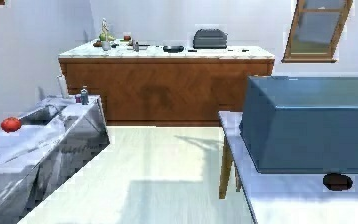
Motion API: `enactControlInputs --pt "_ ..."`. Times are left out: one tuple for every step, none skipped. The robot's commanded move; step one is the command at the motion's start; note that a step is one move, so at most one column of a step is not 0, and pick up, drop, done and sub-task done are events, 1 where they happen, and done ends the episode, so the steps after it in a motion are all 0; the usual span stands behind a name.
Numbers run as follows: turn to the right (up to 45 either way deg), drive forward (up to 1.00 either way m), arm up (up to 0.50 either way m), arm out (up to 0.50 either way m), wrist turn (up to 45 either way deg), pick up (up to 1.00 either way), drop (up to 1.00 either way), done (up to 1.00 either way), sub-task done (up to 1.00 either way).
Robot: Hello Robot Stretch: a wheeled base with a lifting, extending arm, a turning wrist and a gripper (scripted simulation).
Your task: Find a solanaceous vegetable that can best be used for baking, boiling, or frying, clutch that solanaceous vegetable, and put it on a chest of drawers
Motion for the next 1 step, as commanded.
enactControlInputs --pt "-27.0 0.0 0.0 0.0 0.0 0.0 0.0 0.0 0.0"
